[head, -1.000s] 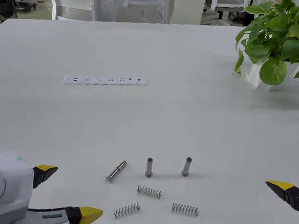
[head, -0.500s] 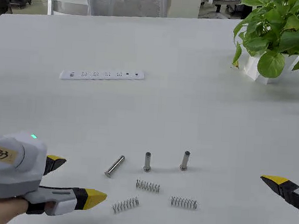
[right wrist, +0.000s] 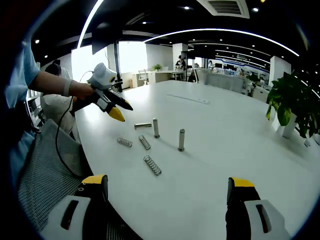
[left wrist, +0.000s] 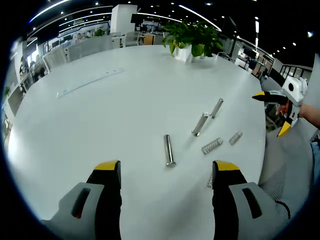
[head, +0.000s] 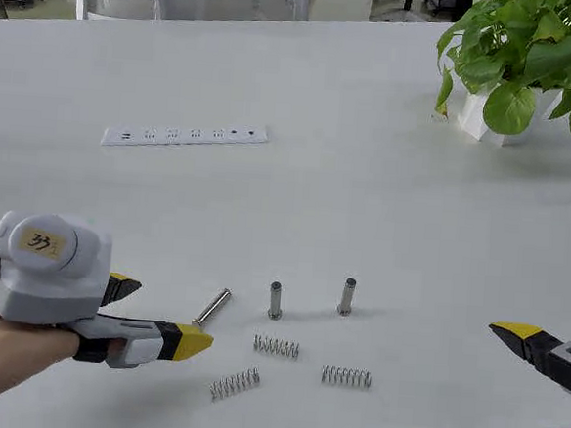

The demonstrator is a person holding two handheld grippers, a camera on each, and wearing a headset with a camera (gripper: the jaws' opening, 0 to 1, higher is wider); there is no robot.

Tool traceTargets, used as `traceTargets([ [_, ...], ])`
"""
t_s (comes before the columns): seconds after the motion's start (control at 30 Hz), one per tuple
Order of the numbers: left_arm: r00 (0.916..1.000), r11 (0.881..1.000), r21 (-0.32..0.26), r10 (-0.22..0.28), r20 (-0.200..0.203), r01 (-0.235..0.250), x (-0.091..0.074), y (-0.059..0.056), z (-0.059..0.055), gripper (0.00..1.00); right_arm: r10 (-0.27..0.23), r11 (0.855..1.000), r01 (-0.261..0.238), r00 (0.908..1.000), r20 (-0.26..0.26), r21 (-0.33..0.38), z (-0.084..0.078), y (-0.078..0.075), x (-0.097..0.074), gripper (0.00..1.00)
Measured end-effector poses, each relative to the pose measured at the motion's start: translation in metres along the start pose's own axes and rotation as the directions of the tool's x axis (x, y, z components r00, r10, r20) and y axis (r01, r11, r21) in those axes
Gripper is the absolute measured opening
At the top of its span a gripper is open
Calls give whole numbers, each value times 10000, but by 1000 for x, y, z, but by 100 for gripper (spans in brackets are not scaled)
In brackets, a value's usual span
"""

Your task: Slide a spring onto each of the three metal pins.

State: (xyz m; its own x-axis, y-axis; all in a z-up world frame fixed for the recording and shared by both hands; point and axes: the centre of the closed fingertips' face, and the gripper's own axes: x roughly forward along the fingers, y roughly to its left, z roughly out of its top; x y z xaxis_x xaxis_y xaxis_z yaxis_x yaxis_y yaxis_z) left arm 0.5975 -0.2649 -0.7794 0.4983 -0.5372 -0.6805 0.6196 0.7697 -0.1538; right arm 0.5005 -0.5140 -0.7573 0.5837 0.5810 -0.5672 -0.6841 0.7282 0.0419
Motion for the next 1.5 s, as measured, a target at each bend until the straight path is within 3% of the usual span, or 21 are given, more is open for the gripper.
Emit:
traceTargets([
  [0.37,9988,9992,344,202,-445,-187,24,4,9,54,10,9999,-10,10000,-26,157,-4,2,1,99],
  [0.9,9832,9949,1005,202,-1813,-19,57,1,6,41,10,9995,-11,10000,51,317,-4,3,2,98],
  [1.5,9725,9933,1154,276,-2311,-8,66,-6,6,23,-59,9990,52,9999,139,450,-3,1,1,98],
])
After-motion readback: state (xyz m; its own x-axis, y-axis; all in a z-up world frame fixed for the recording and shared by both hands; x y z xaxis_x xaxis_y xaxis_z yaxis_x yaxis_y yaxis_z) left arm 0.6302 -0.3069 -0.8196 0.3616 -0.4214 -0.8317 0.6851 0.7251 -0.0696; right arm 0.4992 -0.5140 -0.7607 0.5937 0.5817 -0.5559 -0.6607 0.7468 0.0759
